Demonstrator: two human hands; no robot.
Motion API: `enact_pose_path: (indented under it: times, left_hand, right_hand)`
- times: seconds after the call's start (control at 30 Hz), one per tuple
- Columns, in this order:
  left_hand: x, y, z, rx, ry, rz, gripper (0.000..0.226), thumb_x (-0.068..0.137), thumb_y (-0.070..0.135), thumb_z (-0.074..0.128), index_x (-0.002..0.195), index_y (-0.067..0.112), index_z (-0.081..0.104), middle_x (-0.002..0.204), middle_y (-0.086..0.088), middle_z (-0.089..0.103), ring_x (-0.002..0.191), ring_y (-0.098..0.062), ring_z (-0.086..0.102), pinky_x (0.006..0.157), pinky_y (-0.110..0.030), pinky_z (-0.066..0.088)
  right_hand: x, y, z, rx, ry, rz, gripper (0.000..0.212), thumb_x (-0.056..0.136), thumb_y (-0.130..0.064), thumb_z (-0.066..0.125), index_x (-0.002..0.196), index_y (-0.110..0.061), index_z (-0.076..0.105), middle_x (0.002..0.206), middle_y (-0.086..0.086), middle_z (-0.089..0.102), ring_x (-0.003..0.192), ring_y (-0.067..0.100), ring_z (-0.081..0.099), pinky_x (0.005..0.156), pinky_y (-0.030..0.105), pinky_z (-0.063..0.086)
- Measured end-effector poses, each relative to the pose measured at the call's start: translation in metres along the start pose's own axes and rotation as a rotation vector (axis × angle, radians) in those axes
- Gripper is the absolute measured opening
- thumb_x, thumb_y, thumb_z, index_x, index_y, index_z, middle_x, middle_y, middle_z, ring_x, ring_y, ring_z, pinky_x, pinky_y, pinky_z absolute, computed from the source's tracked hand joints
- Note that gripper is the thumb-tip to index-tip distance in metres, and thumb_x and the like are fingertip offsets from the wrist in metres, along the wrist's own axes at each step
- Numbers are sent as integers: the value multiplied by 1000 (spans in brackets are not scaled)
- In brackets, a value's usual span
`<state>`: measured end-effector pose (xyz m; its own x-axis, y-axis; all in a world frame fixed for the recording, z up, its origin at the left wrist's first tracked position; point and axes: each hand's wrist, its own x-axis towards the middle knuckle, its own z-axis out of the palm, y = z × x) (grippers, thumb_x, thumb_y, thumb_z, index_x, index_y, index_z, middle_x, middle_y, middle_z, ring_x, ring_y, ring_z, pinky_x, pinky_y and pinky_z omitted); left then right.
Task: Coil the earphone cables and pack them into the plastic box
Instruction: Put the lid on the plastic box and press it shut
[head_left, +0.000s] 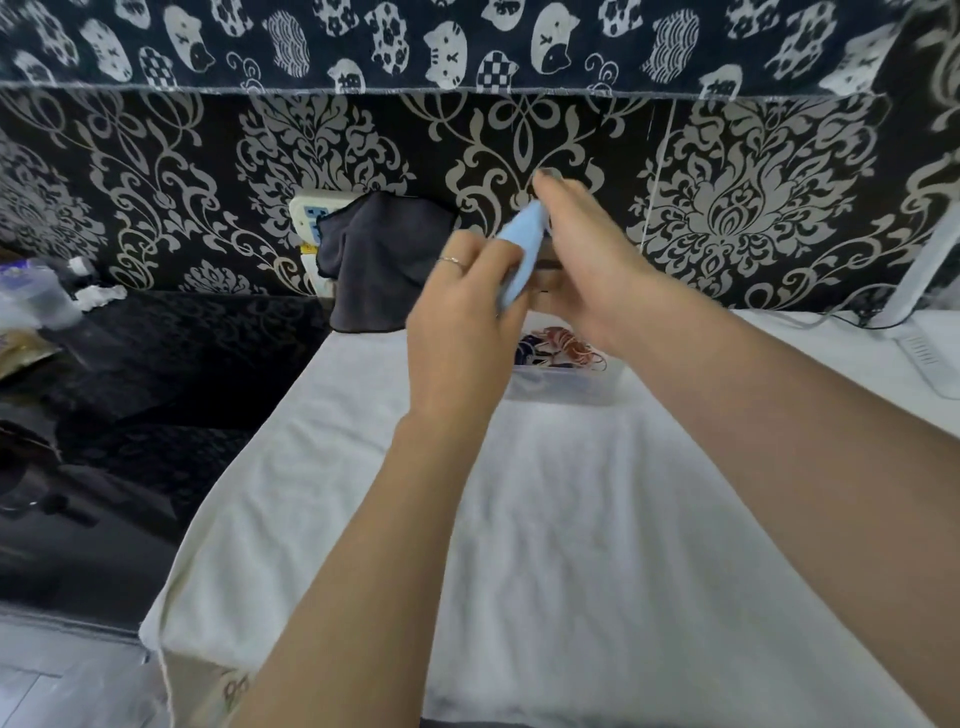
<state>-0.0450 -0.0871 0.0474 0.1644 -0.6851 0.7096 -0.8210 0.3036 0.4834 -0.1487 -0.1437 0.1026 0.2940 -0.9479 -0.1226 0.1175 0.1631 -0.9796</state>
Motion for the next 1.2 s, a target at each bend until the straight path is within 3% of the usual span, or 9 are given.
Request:
enact_pose_path:
  times: [0.1, 0.23, 0.4, 0.53, 0.63, 0.73, 0.83, 1.0, 1.2]
  left_hand:
    - [2, 13, 20, -46, -132, 96, 23, 90, 16, 68, 112, 14, 71, 113, -1, 61, 95, -16, 59, 74, -37, 53]
    - [-2, 6, 30, -127, -292, 71, 48, 89, 33, 74, 133, 19, 60, 130, 6, 55, 110, -6, 52, 88, -14, 44]
    - [-12, -42, 32, -124, -314, -464, 67, 101, 42, 55, 156, 16, 29, 153, -8, 38, 141, -20, 36, 111, -26, 29]
    - [-21, -55, 41, -62, -532, -686, 61, 104, 37, 50, 154, 7, 30, 149, -11, 47, 137, -30, 46, 98, -29, 35]
    - [-20, -53, 46, -5, -523, -611, 42, 103, 29, 51, 139, 7, 48, 131, -10, 60, 118, -30, 55, 89, -32, 41]
    - [-22, -54, 49, 20, -506, -573, 44, 103, 27, 51, 143, 8, 47, 131, -10, 61, 117, -29, 54, 96, -36, 44]
    - [-24, -55, 52, 28, -472, -560, 46, 103, 27, 51, 145, 9, 47, 132, -9, 60, 121, -29, 54, 100, -37, 44]
    - [-24, -57, 57, 89, -453, -491, 35, 103, 28, 49, 131, 7, 54, 117, -10, 61, 110, -26, 54, 82, -30, 39]
    - [-24, -51, 64, 100, -474, -432, 61, 101, 44, 53, 150, 10, 36, 138, -7, 48, 126, -24, 47, 92, -31, 40]
  right_hand:
    - [14, 7, -30, -134, 126, -85, 33, 100, -29, 51, 132, -36, 54, 125, 2, 58, 101, 22, 67, 76, 38, 62]
    - [31, 26, -62, -251, 224, -40, 33, 96, -10, 51, 125, -24, 61, 120, 2, 61, 105, 23, 64, 86, 39, 60]
    - [44, 55, -89, -524, 236, -53, 42, 92, -16, 60, 133, -24, 59, 130, 2, 57, 109, 22, 60, 83, 33, 53]
    - [45, 74, -96, -863, 273, -150, 44, 96, -23, 60, 139, -17, 55, 122, 2, 53, 112, 22, 55, 90, 28, 42]
    - [43, 87, -88, -1096, 384, -205, 46, 97, -29, 57, 140, -14, 52, 126, 15, 48, 111, 35, 54, 91, 36, 44]
    - [42, 98, -82, -1219, 458, -220, 43, 99, -29, 54, 136, -6, 53, 129, 20, 46, 118, 39, 46, 92, 40, 42]
    - [45, 108, -81, -1230, 465, -210, 34, 102, -22, 47, 125, 1, 56, 127, 21, 50, 116, 40, 47, 87, 43, 41]
    - [54, 112, -80, -1163, 475, -243, 23, 101, -9, 41, 111, 4, 58, 119, 21, 56, 107, 38, 54, 75, 36, 36]
    - [63, 106, -82, -1121, 488, -247, 27, 99, -2, 41, 118, 3, 60, 122, 18, 59, 109, 37, 57, 80, 37, 41]
